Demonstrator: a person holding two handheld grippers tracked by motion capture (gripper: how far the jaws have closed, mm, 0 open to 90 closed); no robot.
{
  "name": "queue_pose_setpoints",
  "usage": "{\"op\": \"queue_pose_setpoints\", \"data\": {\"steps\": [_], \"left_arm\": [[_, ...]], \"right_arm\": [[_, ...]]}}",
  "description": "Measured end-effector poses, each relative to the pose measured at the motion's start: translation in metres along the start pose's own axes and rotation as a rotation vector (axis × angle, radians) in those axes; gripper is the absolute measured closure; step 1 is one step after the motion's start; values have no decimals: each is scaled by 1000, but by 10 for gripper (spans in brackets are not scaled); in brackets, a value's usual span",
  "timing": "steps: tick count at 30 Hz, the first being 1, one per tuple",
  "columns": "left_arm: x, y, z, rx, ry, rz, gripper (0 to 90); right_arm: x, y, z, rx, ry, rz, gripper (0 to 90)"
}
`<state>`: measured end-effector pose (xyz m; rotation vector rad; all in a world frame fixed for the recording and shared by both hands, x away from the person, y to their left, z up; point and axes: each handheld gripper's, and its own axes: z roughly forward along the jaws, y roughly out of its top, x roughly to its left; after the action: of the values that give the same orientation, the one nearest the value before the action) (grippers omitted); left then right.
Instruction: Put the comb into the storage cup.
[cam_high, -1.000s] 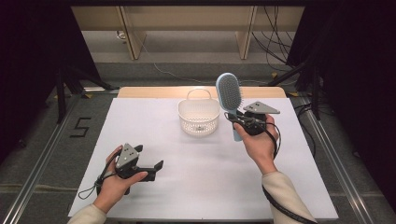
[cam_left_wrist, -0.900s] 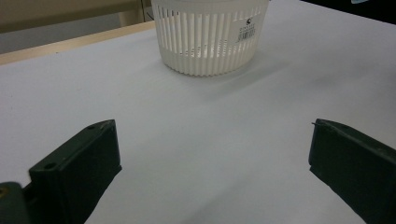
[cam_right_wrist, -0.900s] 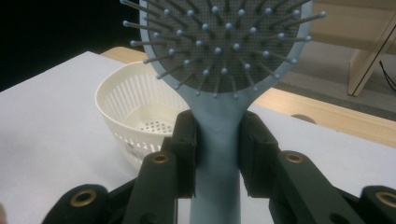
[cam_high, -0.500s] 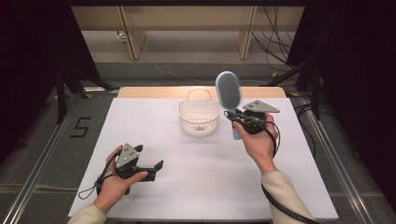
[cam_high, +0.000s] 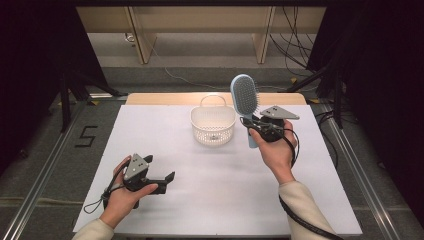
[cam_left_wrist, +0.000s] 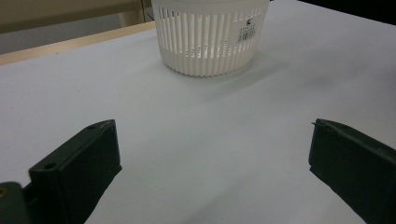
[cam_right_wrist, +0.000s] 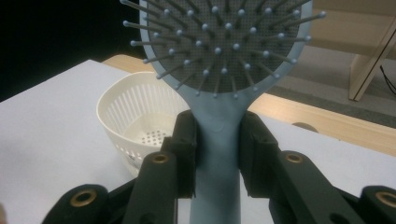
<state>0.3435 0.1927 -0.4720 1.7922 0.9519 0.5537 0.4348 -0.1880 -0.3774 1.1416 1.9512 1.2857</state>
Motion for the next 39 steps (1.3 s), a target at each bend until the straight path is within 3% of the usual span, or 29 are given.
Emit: {"op": "queue_pose_setpoints", "data": {"steps": [39], "left_arm": [[0, 0, 0, 2, -4, -1, 15]], "right_arm": [[1, 8, 9, -22, 11, 10, 705]]}}
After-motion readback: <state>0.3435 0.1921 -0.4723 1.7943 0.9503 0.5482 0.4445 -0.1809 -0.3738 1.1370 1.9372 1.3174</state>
